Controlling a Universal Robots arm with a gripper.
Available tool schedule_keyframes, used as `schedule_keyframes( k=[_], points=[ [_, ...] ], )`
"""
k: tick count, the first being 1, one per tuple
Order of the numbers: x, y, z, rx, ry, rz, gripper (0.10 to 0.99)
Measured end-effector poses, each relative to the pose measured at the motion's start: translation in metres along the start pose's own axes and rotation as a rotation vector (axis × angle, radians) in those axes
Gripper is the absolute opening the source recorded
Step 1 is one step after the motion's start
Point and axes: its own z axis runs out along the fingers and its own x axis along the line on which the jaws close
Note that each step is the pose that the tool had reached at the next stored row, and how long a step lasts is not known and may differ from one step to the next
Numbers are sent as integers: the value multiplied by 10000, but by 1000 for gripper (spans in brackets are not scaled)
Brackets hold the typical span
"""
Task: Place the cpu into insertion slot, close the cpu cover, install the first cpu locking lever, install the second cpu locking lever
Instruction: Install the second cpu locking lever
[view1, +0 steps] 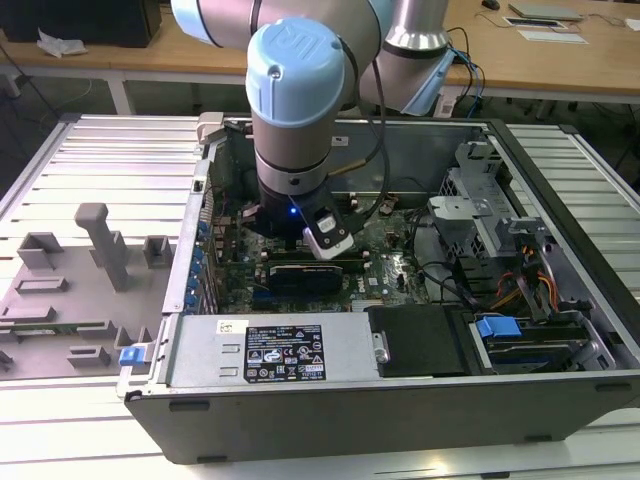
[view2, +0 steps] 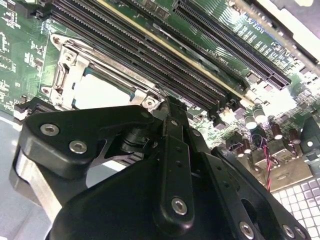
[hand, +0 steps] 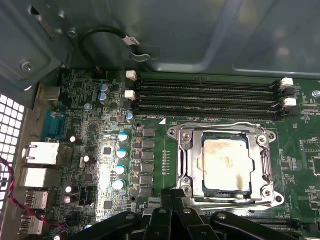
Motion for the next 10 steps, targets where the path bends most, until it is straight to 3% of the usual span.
schedule_keyframes(
  k=[10],
  points=[
    [13, -9, 35, -1, 1, 0, 106]
  ],
)
